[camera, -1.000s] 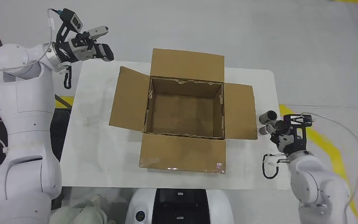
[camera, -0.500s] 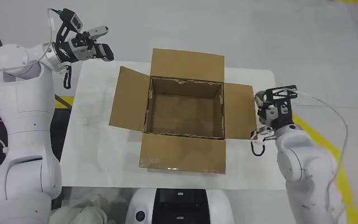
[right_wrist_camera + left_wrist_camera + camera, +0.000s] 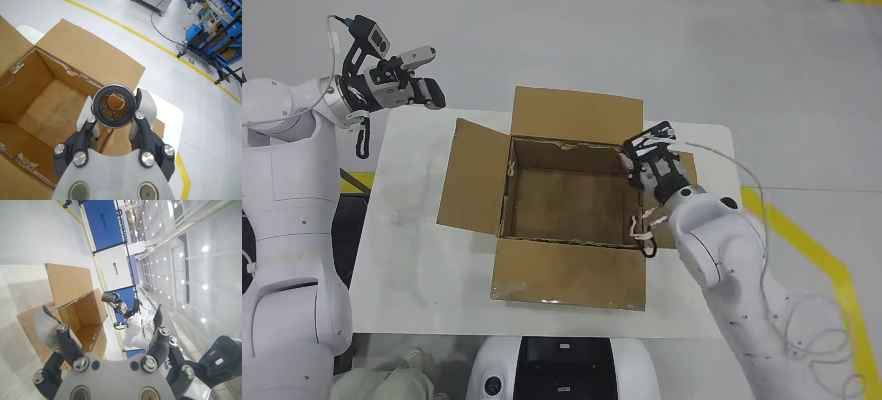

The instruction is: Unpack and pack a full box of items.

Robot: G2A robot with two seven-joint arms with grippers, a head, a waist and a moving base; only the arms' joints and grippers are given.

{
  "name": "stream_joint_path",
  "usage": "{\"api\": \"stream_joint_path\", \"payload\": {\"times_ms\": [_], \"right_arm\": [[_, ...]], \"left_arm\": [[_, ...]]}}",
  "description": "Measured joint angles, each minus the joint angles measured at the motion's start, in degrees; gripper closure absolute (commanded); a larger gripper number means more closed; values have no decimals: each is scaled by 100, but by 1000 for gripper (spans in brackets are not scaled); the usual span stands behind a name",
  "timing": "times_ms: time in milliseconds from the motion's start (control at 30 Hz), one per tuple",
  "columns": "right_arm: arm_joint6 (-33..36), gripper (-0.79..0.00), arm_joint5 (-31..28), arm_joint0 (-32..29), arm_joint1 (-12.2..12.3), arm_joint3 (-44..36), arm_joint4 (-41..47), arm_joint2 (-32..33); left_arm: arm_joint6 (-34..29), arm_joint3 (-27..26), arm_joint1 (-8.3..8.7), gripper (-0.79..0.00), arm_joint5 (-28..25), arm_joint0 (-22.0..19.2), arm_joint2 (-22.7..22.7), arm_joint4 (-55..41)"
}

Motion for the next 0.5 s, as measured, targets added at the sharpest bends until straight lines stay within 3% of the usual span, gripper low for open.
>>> {"api": "stream_joint_path", "payload": {"times_ms": [500], "right_arm": [[-1, 0, -323, 997, -327, 1510, 1051, -1205]], "left_arm": [[0, 0, 0, -785, 0, 0, 0, 0]]}}
